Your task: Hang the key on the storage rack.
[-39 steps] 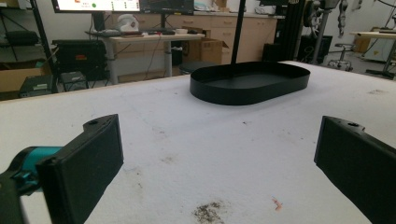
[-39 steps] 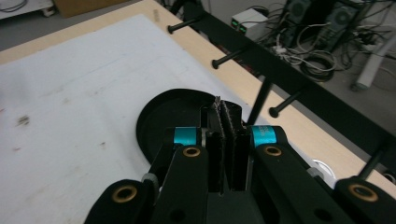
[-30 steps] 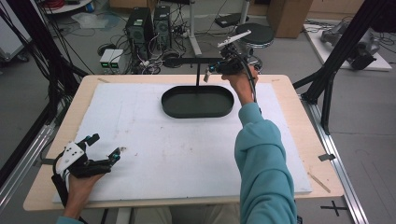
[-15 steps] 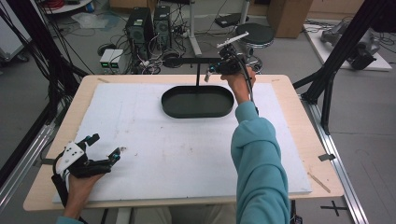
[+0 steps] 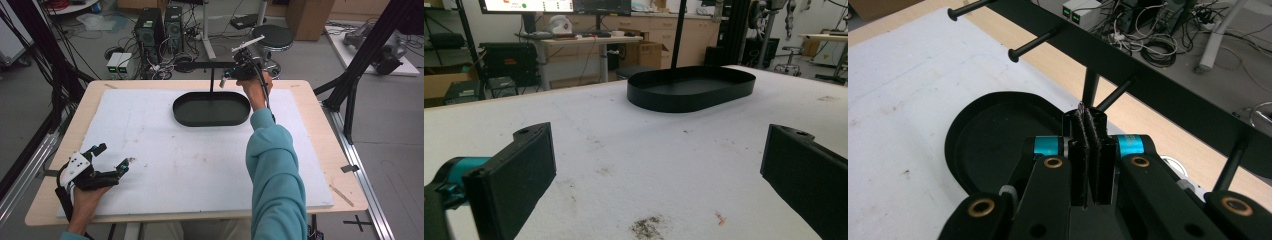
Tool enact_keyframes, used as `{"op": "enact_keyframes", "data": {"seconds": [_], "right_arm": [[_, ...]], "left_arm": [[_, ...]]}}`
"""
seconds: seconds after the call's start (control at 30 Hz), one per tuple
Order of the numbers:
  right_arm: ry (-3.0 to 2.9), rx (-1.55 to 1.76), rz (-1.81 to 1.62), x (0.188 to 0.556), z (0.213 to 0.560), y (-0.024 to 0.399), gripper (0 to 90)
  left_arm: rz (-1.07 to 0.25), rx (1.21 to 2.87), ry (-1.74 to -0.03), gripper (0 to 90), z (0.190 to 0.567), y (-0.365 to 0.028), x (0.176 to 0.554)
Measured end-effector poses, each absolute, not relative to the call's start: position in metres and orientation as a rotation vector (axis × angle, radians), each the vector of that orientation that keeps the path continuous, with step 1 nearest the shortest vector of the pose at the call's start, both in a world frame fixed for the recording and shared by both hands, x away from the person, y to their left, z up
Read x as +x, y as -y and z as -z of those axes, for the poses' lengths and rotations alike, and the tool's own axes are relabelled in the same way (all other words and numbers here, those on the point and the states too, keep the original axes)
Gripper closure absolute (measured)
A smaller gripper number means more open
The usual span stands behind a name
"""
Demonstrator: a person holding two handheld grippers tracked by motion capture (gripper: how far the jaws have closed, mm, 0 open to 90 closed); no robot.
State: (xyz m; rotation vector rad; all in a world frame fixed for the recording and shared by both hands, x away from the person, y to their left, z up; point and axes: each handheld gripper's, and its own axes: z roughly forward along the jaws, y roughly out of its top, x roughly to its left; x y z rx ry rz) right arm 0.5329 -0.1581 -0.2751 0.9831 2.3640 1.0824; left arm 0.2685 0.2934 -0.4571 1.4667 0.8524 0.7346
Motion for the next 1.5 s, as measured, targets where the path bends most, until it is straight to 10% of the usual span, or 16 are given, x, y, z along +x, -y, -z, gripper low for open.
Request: {"op": "enact_keyframes", "data": {"seconds": [1.5], "right_arm": [[-2.340,0.951,-1.128,0.548,0.284,0.172,89.4]], "left_arm": [[-0.736,1.469,-0.849,1.7,0.457,-0.293,0.268]]}}
